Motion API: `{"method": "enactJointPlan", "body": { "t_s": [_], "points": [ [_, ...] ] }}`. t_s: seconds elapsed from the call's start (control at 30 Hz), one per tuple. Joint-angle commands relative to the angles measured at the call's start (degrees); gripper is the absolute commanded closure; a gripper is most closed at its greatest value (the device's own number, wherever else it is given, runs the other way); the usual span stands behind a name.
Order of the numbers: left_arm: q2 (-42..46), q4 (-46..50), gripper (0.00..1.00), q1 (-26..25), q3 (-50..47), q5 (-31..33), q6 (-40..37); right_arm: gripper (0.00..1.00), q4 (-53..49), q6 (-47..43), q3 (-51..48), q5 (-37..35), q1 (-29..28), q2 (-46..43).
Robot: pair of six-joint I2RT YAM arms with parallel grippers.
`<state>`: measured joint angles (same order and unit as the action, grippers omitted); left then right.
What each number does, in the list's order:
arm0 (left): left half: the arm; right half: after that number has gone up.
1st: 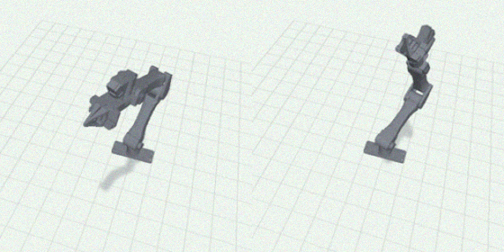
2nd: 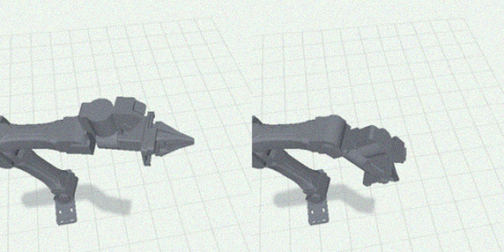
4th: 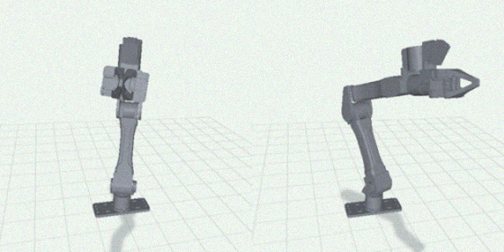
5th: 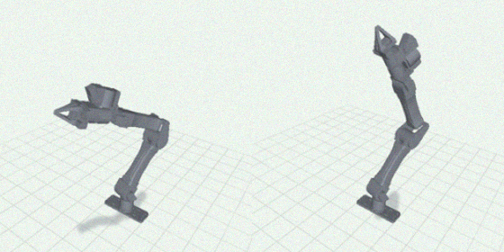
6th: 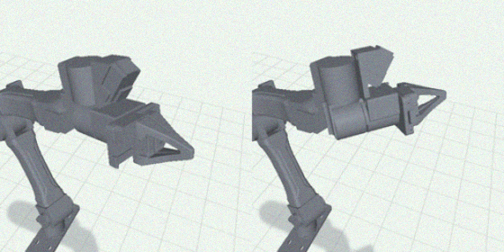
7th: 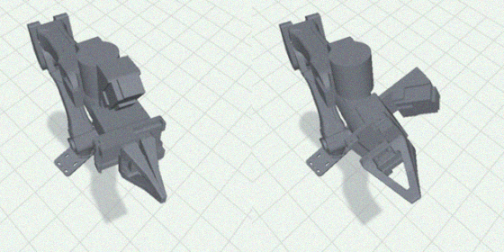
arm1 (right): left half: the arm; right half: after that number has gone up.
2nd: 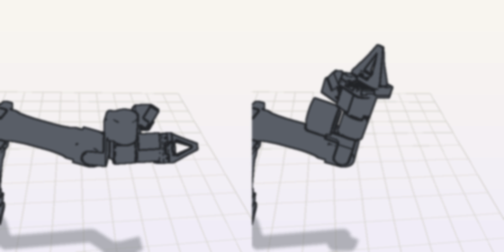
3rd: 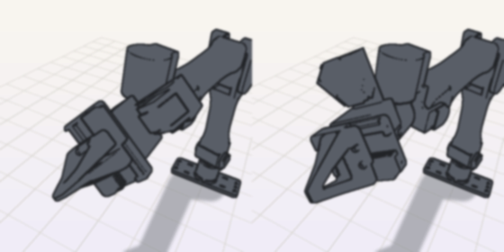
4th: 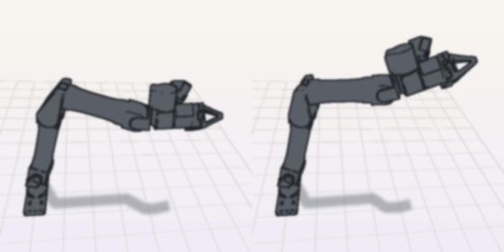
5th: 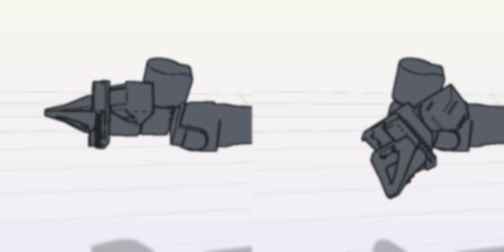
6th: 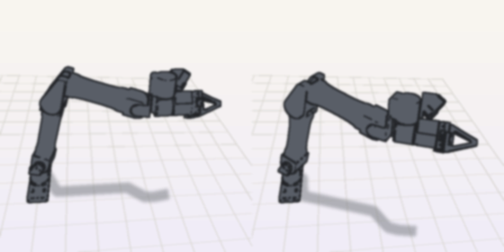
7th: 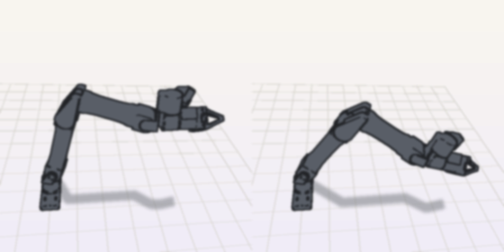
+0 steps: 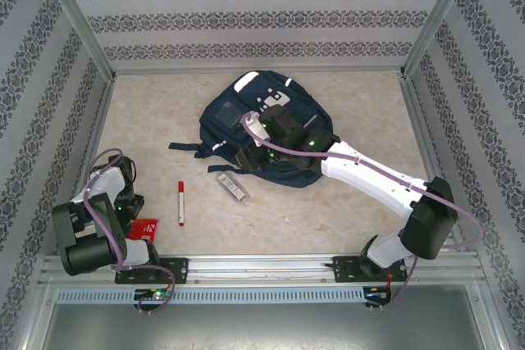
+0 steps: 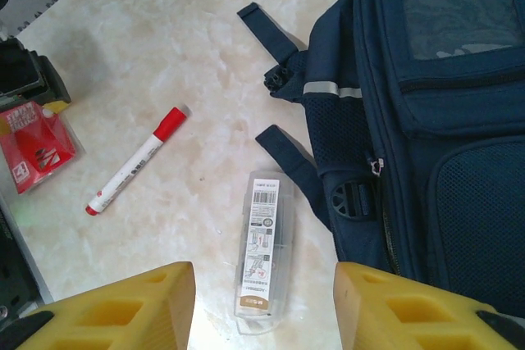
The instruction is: Pack books, pencil case, and school supplies into a backpack
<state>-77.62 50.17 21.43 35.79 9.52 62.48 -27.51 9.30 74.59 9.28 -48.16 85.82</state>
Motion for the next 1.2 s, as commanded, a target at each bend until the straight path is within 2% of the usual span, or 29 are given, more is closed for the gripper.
{"method": "enactJointPlan", "body": {
  "t_s": [0.0, 0.03, 0.07, 0.13, 0.23, 0.3, 0.47, 0.57, 0.63, 0.7, 0.87, 1.0, 1.17],
  "points": [
    [-1.8, -9.6, 0.54, 1.0, -4.5, -5.7, 2.9, 0.52, -1.7, -1.0, 1.5, -2.4, -0.7, 0.0],
    [-2.2, -10.8, 0.62, 0.9, -5.0, -7.6, 3.3, 0.51, -1.7, -0.9, 1.6, -2.7, -0.7, 0.0],
    [-2.7, -12.3, 0.66, 0.9, -5.5, -9.6, 3.2, 0.51, -1.8, -0.8, 1.8, -3.0, -0.7, 0.0],
    [-3.5, -14.1, 0.69, 0.7, -5.4, -13.0, 2.7, 0.51, -1.6, -0.6, 1.9, -3.5, -0.8, 0.0],
    [-5.2, -15.5, 0.72, -2.2, -2.6, -17.3, 0.2, 0.51, -1.2, -0.3, 2.4, -4.7, -0.9, 0.4],
    [-6.4, -15.8, 0.72, -6.2, 0.5, -18.7, -1.8, 0.51, -1.1, 0.0, 3.2, -5.3, -0.9, 1.1],
    [-10.4, -14.9, 0.73, -19.9, 9.7, -18.1, -3.2, 0.51, -0.7, 1.7, 5.7, -5.8, -0.9, 2.9],
    [-12.2, -15.6, 0.73, -24.8, 13.6, -17.7, -4.5, 0.51, -0.2, 3.5, 6.3, -5.8, -0.9, 3.2],
    [-13.1, -15.2, 0.70, -26.3, 15.9, -17.4, -6.8, 0.51, 0.0, 4.9, 6.0, -5.8, -0.8, 3.1],
    [-13.4, -14.0, 0.63, -27.1, 18.0, -17.2, -9.9, 0.51, 0.2, 6.7, 5.6, -4.4, -0.6, 3.3],
    [-8.6, -6.4, 0.49, -26.9, 22.1, -12.1, -14.8, 0.51, 3.5, 13.2, 5.4, 7.9, 0.0, 7.1],
    [-2.0, 0.6, 0.46, -25.0, 23.0, -8.8, -15.2, 0.51, 5.8, 19.2, 8.0, 13.1, -1.5, 13.7],
    [5.0, 5.4, 0.44, -17.8, 17.4, -7.7, -12.2, 0.51, 7.0, 24.8, 17.1, 17.8, -4.0, 26.1]
  ]
}}
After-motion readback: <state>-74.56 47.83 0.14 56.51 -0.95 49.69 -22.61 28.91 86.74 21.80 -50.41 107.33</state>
